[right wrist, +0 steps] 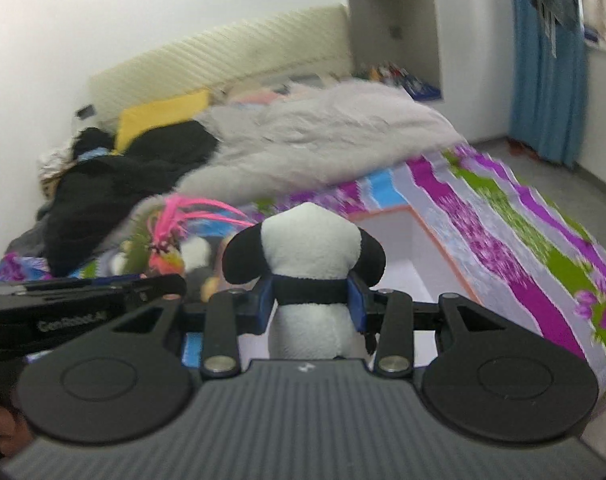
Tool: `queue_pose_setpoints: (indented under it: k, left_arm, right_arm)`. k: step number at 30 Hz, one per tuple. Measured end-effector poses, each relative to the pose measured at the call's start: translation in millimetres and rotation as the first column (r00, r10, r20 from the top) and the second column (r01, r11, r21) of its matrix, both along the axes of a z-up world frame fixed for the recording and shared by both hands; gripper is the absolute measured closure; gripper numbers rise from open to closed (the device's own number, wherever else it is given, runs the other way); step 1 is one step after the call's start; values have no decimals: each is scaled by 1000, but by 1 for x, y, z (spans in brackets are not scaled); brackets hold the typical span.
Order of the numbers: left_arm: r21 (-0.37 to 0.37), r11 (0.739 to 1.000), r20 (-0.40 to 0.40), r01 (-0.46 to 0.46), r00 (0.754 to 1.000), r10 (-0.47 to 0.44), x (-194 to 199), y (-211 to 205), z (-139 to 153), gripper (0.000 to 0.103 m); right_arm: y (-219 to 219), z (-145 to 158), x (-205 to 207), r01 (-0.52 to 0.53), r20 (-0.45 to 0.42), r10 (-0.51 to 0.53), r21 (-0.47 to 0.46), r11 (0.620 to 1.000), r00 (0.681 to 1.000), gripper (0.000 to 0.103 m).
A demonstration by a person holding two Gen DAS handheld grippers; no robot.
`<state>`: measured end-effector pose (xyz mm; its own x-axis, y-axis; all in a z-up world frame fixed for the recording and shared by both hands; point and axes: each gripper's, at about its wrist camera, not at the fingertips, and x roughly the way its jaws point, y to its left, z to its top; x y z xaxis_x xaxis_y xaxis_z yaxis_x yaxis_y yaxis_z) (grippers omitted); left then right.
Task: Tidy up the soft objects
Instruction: 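Carry the feathered toy and panda plush over the pink box with both tools, then open both tools to drop the toy and panda into the box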
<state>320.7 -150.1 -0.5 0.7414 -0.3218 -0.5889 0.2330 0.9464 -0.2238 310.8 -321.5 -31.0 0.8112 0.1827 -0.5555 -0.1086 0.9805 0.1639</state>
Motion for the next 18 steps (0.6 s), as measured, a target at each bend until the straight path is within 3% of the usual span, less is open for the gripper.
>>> queue_pose_setpoints:
  k: [5, 12, 18]
  left_arm:
    - [37, 999, -83, 38, 996, -35, 39, -19, -30, 72]
    - [82, 991, -217, 104, 972, -85, 81, -34, -73, 72]
    - [100, 987, -276, 123, 957, -91, 98, -41, -94, 72]
  right_arm:
    - [-19, -36, 30, 25, -105, -27, -21, 999, 994, 61]
    - [-31, -89, 58, 48, -259, -50, -15, 999, 965, 61]
    - [-37, -118, 67, 44, -338, -46, -15, 999, 940, 61]
